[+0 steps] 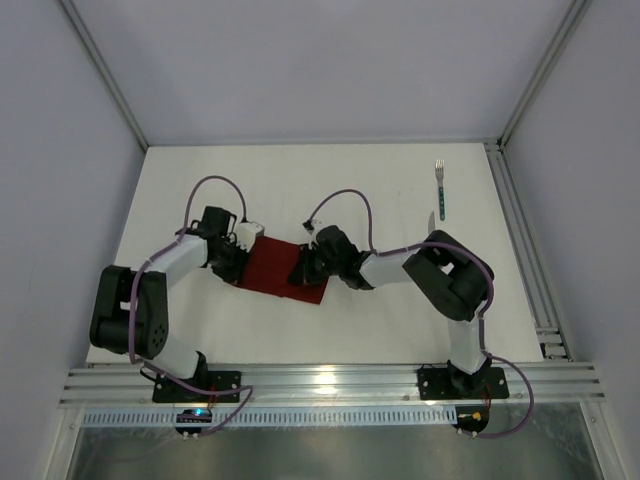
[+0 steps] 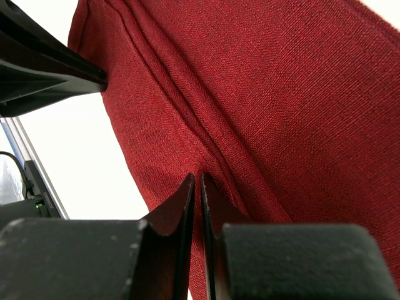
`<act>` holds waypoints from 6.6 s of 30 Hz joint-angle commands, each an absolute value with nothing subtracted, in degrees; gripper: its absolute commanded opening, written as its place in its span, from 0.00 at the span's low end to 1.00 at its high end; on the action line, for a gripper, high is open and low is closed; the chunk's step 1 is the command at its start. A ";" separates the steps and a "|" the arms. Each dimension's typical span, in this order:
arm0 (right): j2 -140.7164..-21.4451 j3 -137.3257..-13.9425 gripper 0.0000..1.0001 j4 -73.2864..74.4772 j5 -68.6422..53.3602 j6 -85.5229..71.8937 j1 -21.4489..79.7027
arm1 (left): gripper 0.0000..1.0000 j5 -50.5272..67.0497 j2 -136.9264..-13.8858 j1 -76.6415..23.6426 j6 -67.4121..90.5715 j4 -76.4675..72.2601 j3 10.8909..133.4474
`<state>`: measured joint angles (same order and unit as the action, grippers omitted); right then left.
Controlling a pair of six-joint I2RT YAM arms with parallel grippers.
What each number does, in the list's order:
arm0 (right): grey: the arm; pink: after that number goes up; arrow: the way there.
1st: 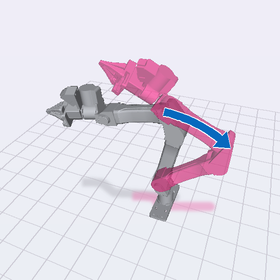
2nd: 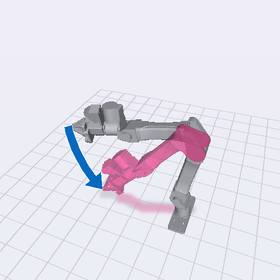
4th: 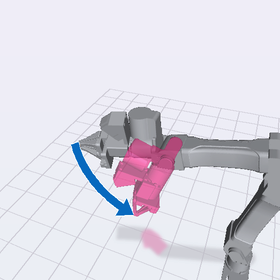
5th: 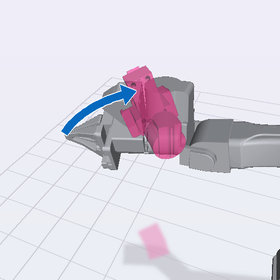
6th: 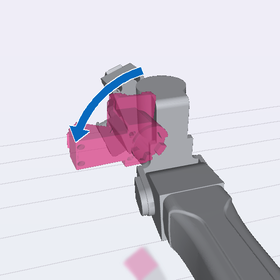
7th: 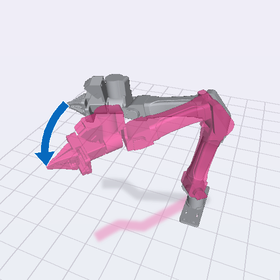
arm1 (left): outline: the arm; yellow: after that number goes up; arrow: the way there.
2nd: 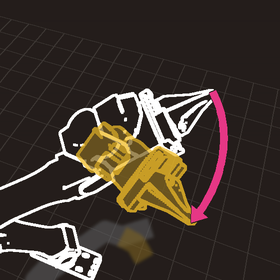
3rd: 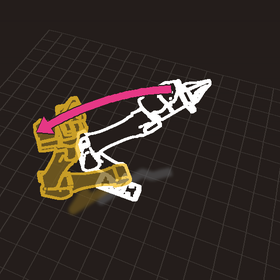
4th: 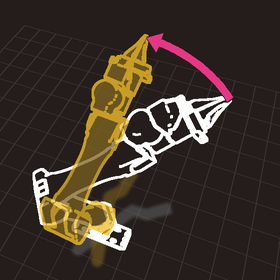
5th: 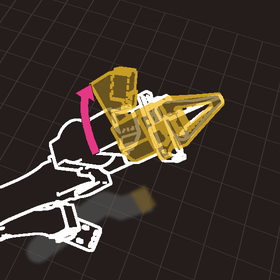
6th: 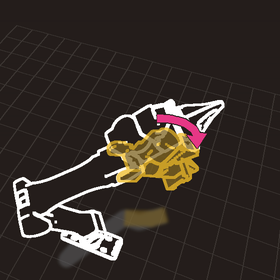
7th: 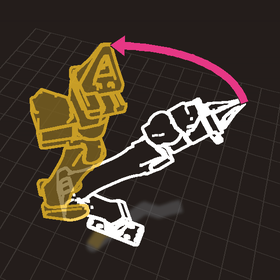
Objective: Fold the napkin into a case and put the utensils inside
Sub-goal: Fold the 2/3-rectangle-folded napkin into a folded napkin.
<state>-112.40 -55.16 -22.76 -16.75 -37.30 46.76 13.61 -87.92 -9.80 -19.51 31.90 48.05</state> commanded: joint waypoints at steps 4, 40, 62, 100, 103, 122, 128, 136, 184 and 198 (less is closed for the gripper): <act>-112.85 -53.44 0.11 -22.85 -16.44 -36.74 45.79 | 0.14 15.10 -87.99 -9.40 -21.27 31.72 48.69; -112.68 -56.87 0.11 -18.72 -22.24 -31.02 45.44 | 0.48 19.78 -111.53 -5.27 -11.34 32.26 74.45; -115.22 -62.14 0.11 -10.63 -21.27 -27.95 42.54 | 0.01 25.14 -82.10 -4.31 -16.43 10.46 45.80; -117.07 -63.64 0.11 -14.41 -17.58 -33.66 43.68 | 0.08 38.06 -66.09 -7.47 -44.03 30.41 36.30; -117.33 -63.20 0.10 -15.38 -17.40 -34.63 43.94 | 0.07 36.04 -66.01 -10.19 -45.09 31.29 36.04; -117.68 -60.12 0.10 -21.53 -16.26 -38.58 44.30 | 0.06 16.55 -65.21 -29.52 -44.91 27.51 30.76; -116.81 -59.94 0.10 -21.80 -16.61 -38.58 44.21 | 0.06 10.73 -64.35 -36.82 -44.74 27.59 27.78; -117.07 -59.86 0.11 -23.55 -17.23 -39.81 43.95 | 0.04 0.63 -58.88 -45.34 -44.38 27.34 23.56; -121.81 -86.56 0.74 1.48 1.04 -34.63 45.34 | 0.03 -15.38 -64.34 -56.07 -42.28 21.97 20.39; -127.35 -90.62 0.60 5.10 9.76 -34.54 47.55 | 0.04 -15.73 -63.11 -56.25 -41.49 21.71 19.69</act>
<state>-126.19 -89.14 3.99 6.83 -34.35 47.40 -17.28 -63.20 -56.14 -43.72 17.50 21.67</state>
